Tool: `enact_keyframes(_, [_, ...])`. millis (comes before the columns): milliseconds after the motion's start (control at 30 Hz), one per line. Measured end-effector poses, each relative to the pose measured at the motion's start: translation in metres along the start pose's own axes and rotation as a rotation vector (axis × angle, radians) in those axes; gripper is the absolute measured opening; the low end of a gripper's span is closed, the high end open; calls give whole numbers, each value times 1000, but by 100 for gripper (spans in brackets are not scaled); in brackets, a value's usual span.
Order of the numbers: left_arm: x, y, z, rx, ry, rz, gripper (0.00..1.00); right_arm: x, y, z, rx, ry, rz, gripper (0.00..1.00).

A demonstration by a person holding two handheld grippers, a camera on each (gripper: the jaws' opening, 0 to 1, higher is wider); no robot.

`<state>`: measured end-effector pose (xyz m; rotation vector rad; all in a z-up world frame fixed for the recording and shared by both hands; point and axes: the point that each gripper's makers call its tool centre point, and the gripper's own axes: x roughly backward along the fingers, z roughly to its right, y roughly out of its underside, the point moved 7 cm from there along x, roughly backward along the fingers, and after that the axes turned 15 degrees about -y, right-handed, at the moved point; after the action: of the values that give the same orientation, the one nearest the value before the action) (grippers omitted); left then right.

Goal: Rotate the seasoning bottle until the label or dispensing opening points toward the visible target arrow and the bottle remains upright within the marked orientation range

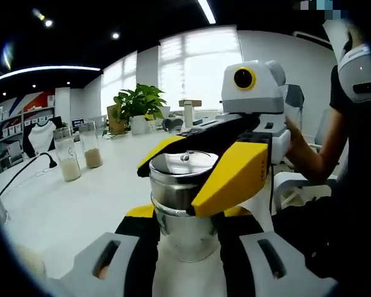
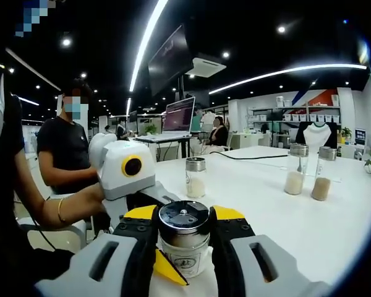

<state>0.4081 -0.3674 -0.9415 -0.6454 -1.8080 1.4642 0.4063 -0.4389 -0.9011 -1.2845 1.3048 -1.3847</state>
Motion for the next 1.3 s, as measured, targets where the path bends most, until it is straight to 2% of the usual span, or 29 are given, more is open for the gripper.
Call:
enact_keyframes(100, [0, 0, 1, -17, -20, -4, 39, 0, 0, 0, -2, 5, 7, 31])
enact_keyframes(133, [1, 1, -1, -13, -45, -26, 39, 0, 1, -1, 1, 14, 18, 31])
enact_keyframes(267, [1, 2, -2, -7, -54, -32, 39, 0, 2, -1, -1, 19, 24, 31])
enact_keyframes(300, [1, 2, -1, -7, -86, -35, 39, -1, 2, -1, -6, 30, 29, 31])
enact_keyframes(433, [1, 3, -1, -14, -113, -32, 40, -2, 2, -1, -6, 40, 31, 30])
enact_keyframes(467, [0, 3, -1, -14, -146, -29, 40, -3, 1, -2, -5, 51, 28, 30])
enact_keyframes(567, [0, 3, -1, 19, -186, -24, 41, -3, 1, -2, -13, 62, 25, 31])
enact_keyframes(600, [-1, 3, -2, 55, -224, -20, 41, -4, 1, -2, -15, 72, 31, 31])
enact_keyframes(667, [-5, 3, -3, 110, -362, 11, 41, -8, 2, -2, -27, 117, 55, 30])
enact_keyframes(700, [-5, 4, -4, 104, -382, 10, 42, -10, 2, -4, -14, 130, 51, 30])
enact_keyframes(733, [-6, 1, -1, 168, -417, 44, 42, -12, 1, -4, -9, 161, 48, 30])
enact_keyframes(767, [-6, 1, -1, 197, -435, 59, 43, -12, 2, -4, -13, 172, 55, 30])
enact_keyframes(833, [-6, 2, -2, 181, -462, 59, 43, -14, 2, -3, -21, 186, 69, 30])
enact_keyframes(867, [-6, 3, -2, 144, -505, 47, 43, -15, 2, -4, -18, 202, 73, 30])
enact_keyframes(967, [-8, 2, -2, 110, -569, 32, 43, -15, 2, -5, -11, 234, 74, 30])
enact_keyframes(1033, [-7, 1, -4, 104, -608, 44, 44, -17, 1, -6, -15, 242, 80, 30])
enact_keyframes(1067, [-6, -3, -4, 109, -648, 96, 44, -17, 1, -5, -20, 248, 85, 30])
enact_keyframes(1100, [-5, -4, -3, 125, -668, 106, 44, -18, 1, -5, -21, 255, 87, 31])
enact_keyframes(1167, [-3, -5, -2, 75, -723, 93, 44, -20, 1, -6, -21, 269, 88, 31])
enact_keyframes(1300, [-3, -2, 3, 55, -756, 80, 44, -19, 1, -7, -25, 287, 99, 31])
